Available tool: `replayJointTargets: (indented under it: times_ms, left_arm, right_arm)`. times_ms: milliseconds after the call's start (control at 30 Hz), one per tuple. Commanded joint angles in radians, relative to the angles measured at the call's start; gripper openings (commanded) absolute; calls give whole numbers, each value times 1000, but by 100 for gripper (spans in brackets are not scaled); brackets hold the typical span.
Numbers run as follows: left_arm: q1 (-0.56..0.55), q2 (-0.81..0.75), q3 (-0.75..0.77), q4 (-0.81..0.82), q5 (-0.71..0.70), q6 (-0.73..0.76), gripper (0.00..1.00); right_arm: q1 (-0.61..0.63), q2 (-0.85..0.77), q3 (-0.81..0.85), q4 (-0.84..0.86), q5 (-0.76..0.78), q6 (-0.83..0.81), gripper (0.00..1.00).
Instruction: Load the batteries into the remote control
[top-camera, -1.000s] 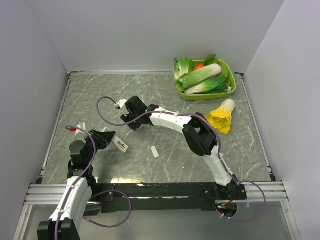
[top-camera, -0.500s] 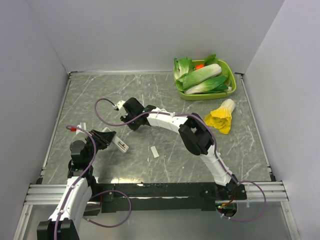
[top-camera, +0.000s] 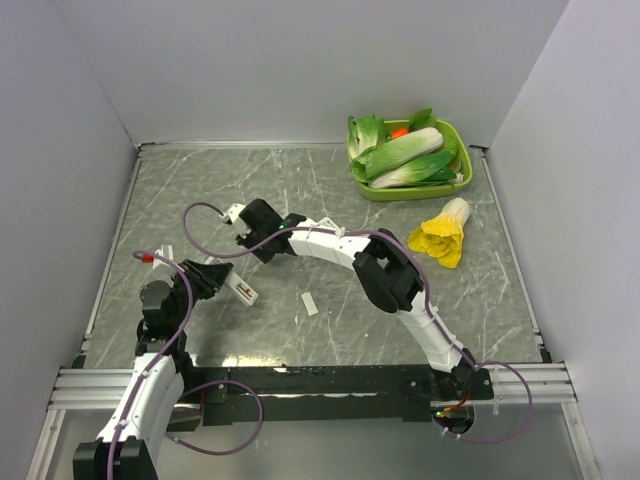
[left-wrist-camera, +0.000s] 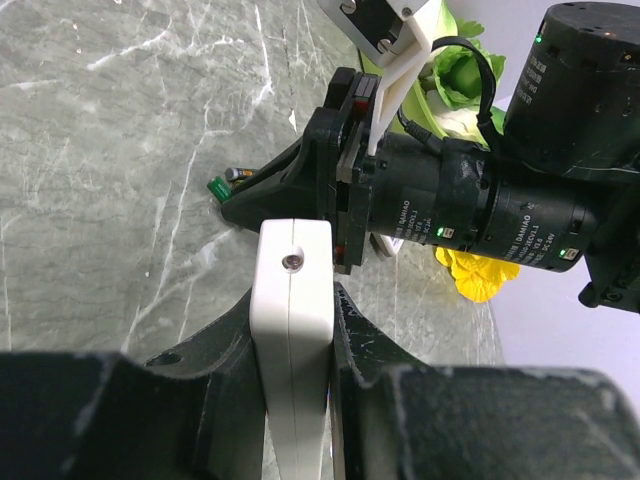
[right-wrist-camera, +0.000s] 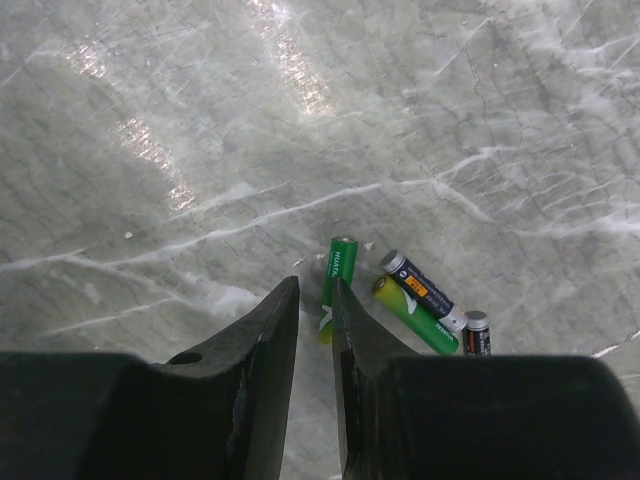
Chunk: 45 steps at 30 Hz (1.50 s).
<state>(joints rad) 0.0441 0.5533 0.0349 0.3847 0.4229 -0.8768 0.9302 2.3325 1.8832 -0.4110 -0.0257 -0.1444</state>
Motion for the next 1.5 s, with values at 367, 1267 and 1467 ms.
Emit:
replayJointTargets:
  times_ms: [367, 1267, 1467]
  left_arm:
    - [-6, -9, -58, 65, 16, 6, 2]
    - [-29, -38, -174, 479, 218, -97, 2]
    - [-62, -59, -181, 505, 214, -143, 2]
  right_arm:
    - [1, 42, -6, -14, 69, 42, 28]
    - [13, -620, -691, 273, -29, 193, 0]
    - [50, -930, -900, 490, -46, 272, 0]
